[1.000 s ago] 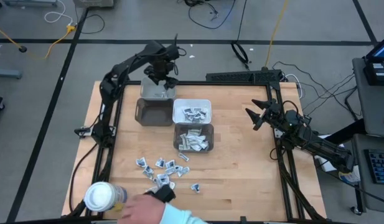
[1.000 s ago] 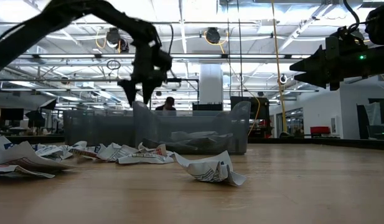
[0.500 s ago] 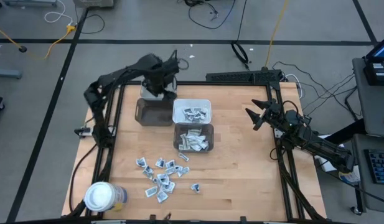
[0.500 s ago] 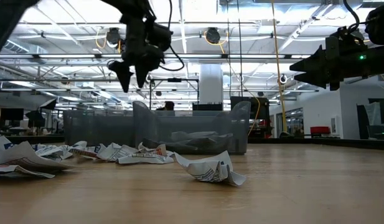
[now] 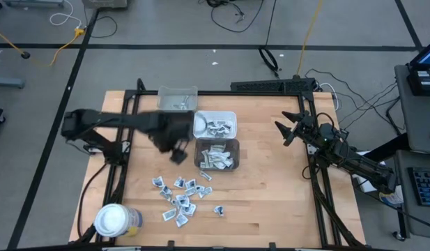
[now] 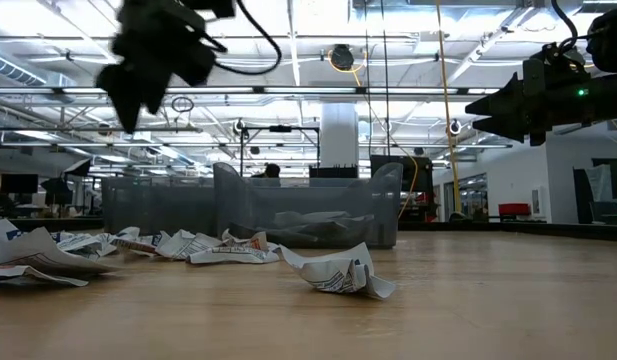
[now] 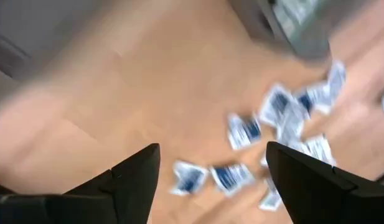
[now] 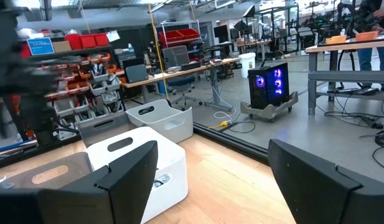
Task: Pick & Place First Aid Supplies
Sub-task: Put the orange ointment pack into the gray bin
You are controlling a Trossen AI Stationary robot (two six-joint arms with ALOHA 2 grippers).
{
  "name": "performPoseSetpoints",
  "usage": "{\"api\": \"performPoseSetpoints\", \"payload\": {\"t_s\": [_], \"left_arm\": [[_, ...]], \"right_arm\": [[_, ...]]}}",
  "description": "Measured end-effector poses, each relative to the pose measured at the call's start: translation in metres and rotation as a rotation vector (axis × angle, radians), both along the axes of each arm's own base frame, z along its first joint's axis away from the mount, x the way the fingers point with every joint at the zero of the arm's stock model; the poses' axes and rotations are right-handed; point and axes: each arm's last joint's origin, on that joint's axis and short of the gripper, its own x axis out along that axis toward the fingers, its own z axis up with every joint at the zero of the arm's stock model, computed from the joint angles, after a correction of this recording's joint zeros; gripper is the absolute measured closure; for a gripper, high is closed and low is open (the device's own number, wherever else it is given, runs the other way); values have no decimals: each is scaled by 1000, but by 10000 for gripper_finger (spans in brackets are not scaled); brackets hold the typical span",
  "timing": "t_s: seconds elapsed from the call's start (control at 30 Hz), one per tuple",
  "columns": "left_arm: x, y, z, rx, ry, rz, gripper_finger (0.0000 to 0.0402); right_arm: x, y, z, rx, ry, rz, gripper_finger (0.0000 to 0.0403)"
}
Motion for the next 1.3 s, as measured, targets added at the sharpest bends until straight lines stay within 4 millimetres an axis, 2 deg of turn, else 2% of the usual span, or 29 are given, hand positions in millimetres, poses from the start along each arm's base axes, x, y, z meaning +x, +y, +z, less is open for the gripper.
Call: {"api": "performPoseSetpoints", "payload": {"t_s": [0.13, 0.27, 0.37, 0.5, 0.67, 0.9, 1.17, 1.3], "left_arm": [[-11, -51, -6, -19, 22, -28, 116], [-20, -93, -13, -39, 21, -42, 123], [-25, -118, -18, -61, -1, -31, 126], [-32, -142, -28, -106, -19, 17, 121], [-38, -153, -46, -154, -1, 164, 115], [-40, -152, -65, -181, 46, 438, 127], [-39, -149, -68, -168, 63, 707, 125], [-36, -152, -73, -171, 85, 772, 126]], "right_arm": [[0, 0, 0, 0, 0, 0, 105], [0, 0, 0, 0, 0, 0, 105], [0, 0, 0, 0, 0, 0, 105], [0, 0, 0, 0, 0, 0, 105], [0, 0, 0, 0, 0, 0, 105], [0, 0, 0, 0, 0, 0, 105], [0, 0, 0, 0, 0, 0, 105], [0, 0, 0, 0, 0, 0, 105]]}}
